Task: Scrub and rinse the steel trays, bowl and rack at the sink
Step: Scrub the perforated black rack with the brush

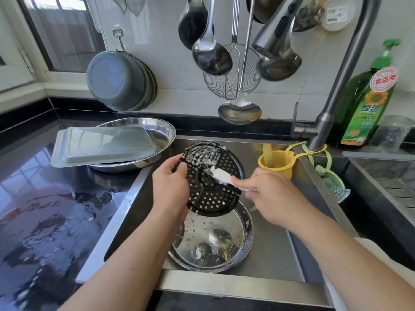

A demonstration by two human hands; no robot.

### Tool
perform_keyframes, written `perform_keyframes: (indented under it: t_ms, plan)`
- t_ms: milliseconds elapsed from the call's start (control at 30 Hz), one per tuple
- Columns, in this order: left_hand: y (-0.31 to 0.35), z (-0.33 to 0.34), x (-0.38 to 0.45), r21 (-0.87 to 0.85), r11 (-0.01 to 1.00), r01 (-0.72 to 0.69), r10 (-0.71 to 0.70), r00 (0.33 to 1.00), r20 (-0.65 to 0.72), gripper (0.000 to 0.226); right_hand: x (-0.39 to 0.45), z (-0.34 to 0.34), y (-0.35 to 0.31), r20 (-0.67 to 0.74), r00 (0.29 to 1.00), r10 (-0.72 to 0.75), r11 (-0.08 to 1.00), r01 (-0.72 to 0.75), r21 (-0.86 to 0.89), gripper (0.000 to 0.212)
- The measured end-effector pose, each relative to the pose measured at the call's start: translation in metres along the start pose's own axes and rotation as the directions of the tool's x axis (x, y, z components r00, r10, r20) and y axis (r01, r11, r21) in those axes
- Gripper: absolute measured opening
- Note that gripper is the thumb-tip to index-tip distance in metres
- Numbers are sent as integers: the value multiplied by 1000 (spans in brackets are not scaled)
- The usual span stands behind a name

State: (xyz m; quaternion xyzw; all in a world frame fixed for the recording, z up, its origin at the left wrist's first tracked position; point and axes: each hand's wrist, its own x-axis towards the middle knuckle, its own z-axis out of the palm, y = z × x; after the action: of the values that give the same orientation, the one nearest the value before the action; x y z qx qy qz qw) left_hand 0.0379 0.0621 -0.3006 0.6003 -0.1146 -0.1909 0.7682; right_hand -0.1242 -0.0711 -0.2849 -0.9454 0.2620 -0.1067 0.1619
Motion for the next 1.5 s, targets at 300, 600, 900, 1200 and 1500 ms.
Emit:
perform_keyframes:
  t_ms: [300, 600, 900, 1200, 1500]
  plan:
    - [1, 0, 0, -28, 1000, 11, -11, 999, -31, 30, 0, 0, -1, -34, 999, 0, 999, -1, -34, 47]
    - [-2, 3, 1, -17, 998, 55, -55, 998, 10, 27, 1, 4, -5, -59, 998, -25, 1000, 24, -9, 49]
    - [-6, 6, -6, 26, 993, 119, -120, 991, 64, 35, -1, -1, 3, -59, 998, 37, 998, -39, -48, 49]
    - [-7, 8, -7, -1, 991, 136, -136, 988, 77, 36, 7, 5, 0, -56, 997, 47, 998, -45, 42, 45]
    - [-9, 3, 0, 30, 998, 63, -65, 997, 49, 43, 2, 4, 1, -184, 982, 48, 998, -39, 56, 42]
